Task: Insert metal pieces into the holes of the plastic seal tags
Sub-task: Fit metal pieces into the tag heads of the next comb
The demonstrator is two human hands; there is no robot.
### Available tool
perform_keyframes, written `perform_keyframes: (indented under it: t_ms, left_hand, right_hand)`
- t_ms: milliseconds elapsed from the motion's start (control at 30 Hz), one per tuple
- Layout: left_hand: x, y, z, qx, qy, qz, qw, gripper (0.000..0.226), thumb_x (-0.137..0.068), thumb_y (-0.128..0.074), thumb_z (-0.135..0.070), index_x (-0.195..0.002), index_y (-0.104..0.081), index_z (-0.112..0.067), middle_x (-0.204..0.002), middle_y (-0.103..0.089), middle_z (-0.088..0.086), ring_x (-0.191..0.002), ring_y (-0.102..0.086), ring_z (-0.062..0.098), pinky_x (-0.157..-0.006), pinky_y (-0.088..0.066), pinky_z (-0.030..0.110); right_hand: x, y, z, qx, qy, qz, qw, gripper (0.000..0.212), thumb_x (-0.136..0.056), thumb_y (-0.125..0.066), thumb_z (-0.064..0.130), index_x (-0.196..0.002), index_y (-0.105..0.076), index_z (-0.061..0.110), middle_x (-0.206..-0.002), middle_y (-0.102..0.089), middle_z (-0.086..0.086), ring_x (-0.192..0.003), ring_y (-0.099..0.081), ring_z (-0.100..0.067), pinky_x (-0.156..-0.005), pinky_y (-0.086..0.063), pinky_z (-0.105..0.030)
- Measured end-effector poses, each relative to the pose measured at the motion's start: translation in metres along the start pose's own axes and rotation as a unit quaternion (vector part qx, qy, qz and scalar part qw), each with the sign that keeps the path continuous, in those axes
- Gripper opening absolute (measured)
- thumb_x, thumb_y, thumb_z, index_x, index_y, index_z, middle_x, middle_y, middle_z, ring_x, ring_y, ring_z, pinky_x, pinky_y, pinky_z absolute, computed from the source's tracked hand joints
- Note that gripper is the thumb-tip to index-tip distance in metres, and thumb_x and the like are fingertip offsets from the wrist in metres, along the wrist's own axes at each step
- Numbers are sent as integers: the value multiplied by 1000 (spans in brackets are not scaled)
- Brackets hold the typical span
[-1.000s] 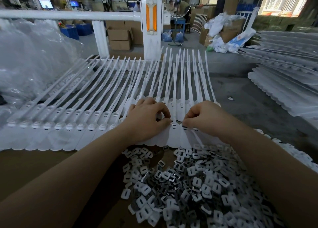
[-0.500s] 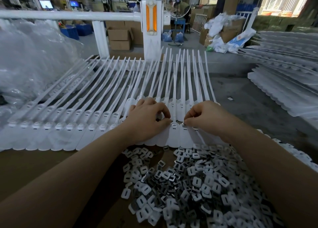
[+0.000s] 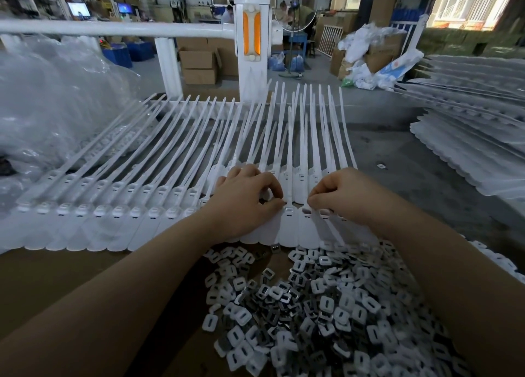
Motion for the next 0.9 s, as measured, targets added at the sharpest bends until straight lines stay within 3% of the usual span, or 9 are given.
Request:
perform_keyframes:
  t_ms: [100, 233, 300, 500, 633, 767, 900]
  left_hand:
    - [0, 0, 0, -2, -1, 2, 1000, 16, -88, -55, -50, -100, -58, -40, -102, -44, -11, -105, -33, 9, -95, -27, 33]
    - [1, -2, 1, -4, -6, 10, 1000, 14, -87, -51, -51, -98, -52, -44, -100, -41, -13, -103, -32, 8, -92, -25, 32]
    - [1, -3, 3, 1, -3, 14, 1000, 24, -82, -45, -53, -101, -55, -42, -99, -40, -15, -102, -30, 5, -92, -22, 30]
    - [0, -4, 5, -1, -3, 8, 1000, 27, -80, -44, -52, -102, -56, -41, -100, -40, -14, -101, -30, 5, -92, -22, 30]
    - [-1, -6, 6, 1, -9, 3, 1000, 23, -83, -47, -50, -101, -57, -41, -98, -40, -16, -98, -31, 5, -93, -25, 31]
    - [-1, -6, 6, 1, -9, 6, 1000, 36, -76, -41, -56, -103, -59, -40, -97, -40, -17, -96, -30, 5, -92, -25, 31]
    - [-1, -5, 5, 3, -9, 7, 1000, 39, -73, -40, -55, -103, -59, -40, -94, -38, -19, -97, -31, 5, -91, -23, 30]
  right_hand:
    - [6, -1, 16, 9, 77, 4, 997, 10, -84, -72, 23, -75, -72, 29, -69, -68, 16, -59, -60, 8, -52, -43, -12]
    - [29, -31, 53, 60, 224, 152, 961, 6, -78, -78, 33, -81, -74, 36, -78, -67, 15, -67, -57, 0, -61, -48, -18]
    - [36, -43, 62, 106, 264, 175, 943, 11, -76, -79, 35, -84, -74, 40, -79, -65, 14, -74, -59, -2, -69, -50, -22]
    - [42, -52, 67, 154, 288, 175, 929, 16, -75, -80, 38, -89, -72, 40, -82, -65, 12, -79, -60, 0, -74, -52, -26]
    - [43, -57, 69, 174, 301, 168, 923, 13, -77, -77, 39, -89, -73, 39, -85, -64, 19, -84, -59, 5, -75, -49, -18]
    - [46, -61, 74, 171, 316, 167, 918, 17, -79, -75, 41, -95, -72, 40, -88, -67, 16, -86, -61, 0, -80, -51, -26]
    - [48, -64, 78, 188, 338, 152, 909, 12, -79, -73, 43, -91, -72, 40, -85, -65, 20, -86, -59, 2, -81, -48, -22]
Point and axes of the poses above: each hand's wrist, its own x-axis away from the middle knuckle, its own y-axis out of the back of the hand, z = x × y, the point moved 8 cm from there along -x, towards the middle knuckle
